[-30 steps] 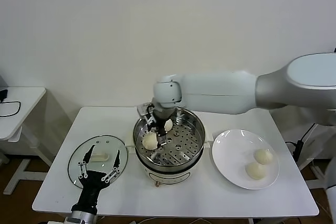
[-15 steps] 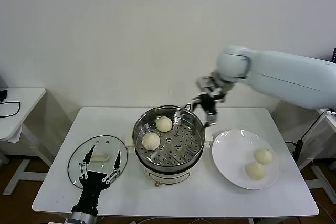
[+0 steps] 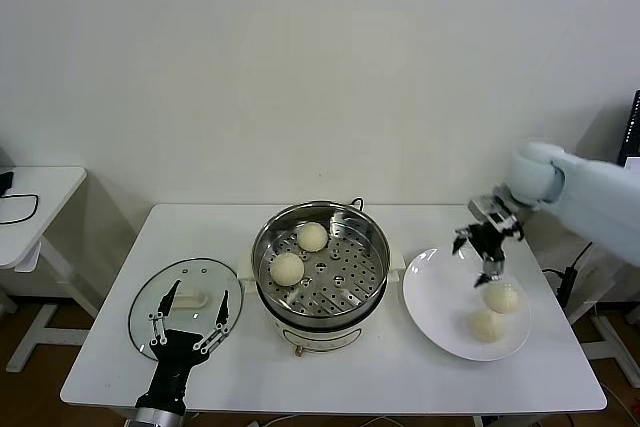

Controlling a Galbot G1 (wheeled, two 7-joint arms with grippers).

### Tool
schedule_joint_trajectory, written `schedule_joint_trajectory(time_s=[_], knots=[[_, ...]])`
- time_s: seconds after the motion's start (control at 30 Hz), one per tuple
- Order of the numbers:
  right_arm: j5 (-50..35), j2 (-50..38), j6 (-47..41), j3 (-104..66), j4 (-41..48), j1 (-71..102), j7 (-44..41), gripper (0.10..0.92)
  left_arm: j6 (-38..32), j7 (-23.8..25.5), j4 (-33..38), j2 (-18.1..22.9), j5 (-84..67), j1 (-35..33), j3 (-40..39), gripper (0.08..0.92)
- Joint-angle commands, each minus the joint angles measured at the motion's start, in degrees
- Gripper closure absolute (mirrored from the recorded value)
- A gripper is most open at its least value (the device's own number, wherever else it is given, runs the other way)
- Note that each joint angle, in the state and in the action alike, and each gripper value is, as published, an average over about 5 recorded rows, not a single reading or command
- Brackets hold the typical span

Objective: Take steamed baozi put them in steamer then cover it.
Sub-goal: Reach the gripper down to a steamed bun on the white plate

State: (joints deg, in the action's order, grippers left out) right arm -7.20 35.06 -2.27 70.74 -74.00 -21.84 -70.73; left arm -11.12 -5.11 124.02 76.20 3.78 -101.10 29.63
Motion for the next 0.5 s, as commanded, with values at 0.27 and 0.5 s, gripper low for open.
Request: schedule_joint_trajectory(time_s=[0.27,0.5], knots=[[7.35,-3.17,2.32,-5.38,2.34,13.49,2.11,0.203,-0.07,-0.07,-0.51,0.08,0.35,-0.08,-0.04,0.177],[7.52,-2.37,1.88,-5.38,2.38,14.18,4.14,0.203,0.28,-0.32,-0.79,0.19,0.43,-0.13,-0.14,0.177]])
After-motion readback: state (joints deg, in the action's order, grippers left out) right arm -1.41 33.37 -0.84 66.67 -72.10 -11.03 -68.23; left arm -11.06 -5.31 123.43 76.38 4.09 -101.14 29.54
